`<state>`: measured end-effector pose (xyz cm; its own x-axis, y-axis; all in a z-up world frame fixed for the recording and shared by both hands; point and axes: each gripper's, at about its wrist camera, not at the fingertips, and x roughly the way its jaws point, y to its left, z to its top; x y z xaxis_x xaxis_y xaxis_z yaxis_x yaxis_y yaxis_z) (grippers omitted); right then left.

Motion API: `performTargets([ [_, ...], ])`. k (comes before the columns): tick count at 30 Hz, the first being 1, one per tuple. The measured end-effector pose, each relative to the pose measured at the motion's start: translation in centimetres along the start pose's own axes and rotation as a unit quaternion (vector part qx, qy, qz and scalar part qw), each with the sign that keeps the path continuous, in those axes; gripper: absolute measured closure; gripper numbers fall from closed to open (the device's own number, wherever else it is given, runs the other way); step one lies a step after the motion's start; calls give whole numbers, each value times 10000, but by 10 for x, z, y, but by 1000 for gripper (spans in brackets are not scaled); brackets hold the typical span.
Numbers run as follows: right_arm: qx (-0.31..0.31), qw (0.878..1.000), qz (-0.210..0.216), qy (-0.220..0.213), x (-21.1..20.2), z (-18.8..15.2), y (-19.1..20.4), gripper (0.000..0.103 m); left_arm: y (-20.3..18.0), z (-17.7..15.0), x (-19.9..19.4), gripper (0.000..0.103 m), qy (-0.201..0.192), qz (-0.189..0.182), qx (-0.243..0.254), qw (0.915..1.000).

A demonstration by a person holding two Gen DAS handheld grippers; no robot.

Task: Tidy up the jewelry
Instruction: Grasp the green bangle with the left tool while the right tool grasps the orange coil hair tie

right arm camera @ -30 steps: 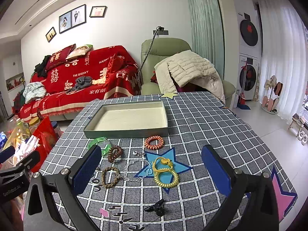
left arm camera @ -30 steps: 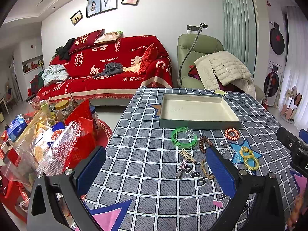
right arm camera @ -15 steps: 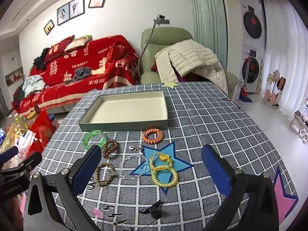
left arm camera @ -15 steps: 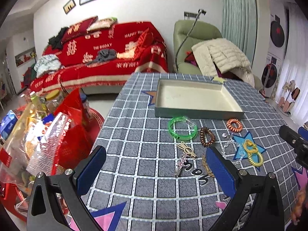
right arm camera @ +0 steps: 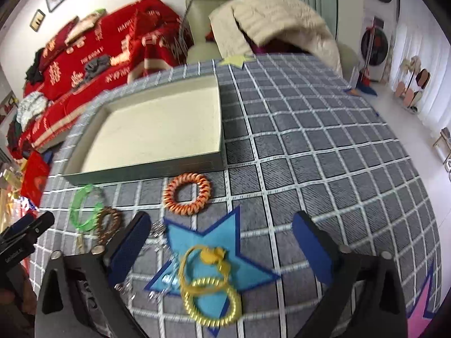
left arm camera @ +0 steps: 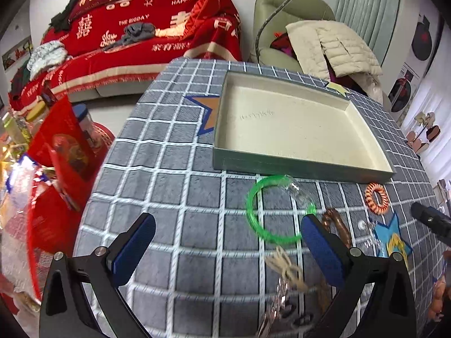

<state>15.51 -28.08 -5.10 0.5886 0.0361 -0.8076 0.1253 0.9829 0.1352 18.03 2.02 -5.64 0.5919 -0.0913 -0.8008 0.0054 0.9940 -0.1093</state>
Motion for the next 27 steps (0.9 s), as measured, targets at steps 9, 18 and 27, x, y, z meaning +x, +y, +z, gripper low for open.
performTargets([
  [9, -156, 9986, 13, 506, 58, 14, 9, 33, -13, 10, 39, 5, 412, 37, 61, 9991],
  [18, -781, 9953, -281, 492, 62, 16, 31, 60, -30, 7, 45, 45, 379, 202, 607, 9972],
  [27, -666, 9962, 161, 545, 51, 14, 34, 89, -35, 5, 35, 75, 256, -70, 817, 9963],
])
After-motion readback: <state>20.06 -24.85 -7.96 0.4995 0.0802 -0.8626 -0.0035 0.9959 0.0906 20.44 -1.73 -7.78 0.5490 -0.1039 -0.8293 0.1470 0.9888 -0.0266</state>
